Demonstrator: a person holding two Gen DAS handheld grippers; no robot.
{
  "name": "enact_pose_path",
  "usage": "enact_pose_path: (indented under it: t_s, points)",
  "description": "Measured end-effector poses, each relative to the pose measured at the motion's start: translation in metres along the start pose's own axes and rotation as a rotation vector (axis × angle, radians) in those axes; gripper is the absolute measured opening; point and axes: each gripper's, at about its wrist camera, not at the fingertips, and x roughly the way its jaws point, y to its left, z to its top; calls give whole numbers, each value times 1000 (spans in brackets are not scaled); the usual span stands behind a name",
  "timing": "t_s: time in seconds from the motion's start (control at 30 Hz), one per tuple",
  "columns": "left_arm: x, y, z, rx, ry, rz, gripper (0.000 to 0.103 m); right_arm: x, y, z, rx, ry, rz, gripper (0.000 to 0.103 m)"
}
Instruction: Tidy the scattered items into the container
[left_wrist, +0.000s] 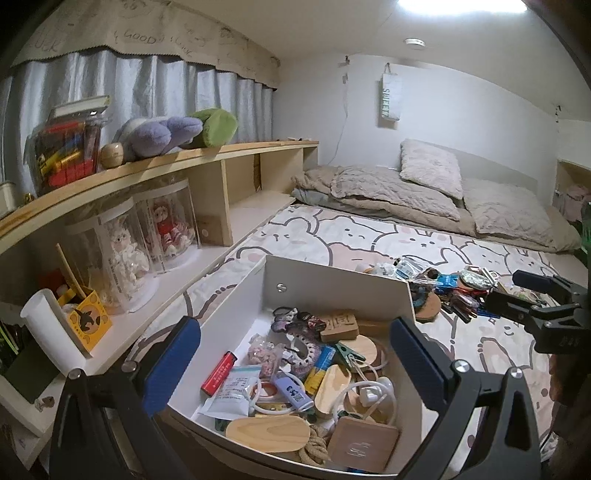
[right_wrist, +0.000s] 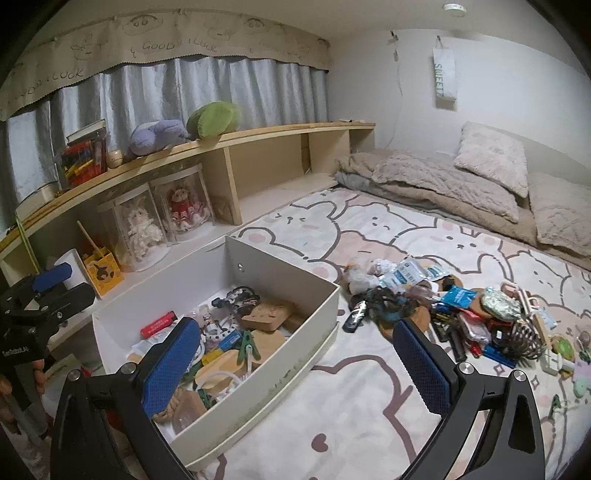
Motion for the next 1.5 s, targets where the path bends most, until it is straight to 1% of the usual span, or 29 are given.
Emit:
enact_pose_path:
  t_s: [0.27, 0.6, 0.73, 1.0, 1.5]
  points:
    - [-9, -19, -2, 50, -20, -31, 103, -22, -13, -9, 16, -23, -39, 103]
    - [-13, -34, -4, 54, -24, -72, 103, -41, -28, -24, 34, -24, -104, 103]
    - [-12, -39, -7, 60, -15, -79, 103, -45, -33, -30, 61, -22, -93, 103]
    - [-11, -41, -16, 61, 3, -88, 103, -47, -36, -39, 70, -22, -125, 103]
    - [-10, -44, -18, 69, 0, -90, 103, -49, -39, -44, 83, -23, -136, 103]
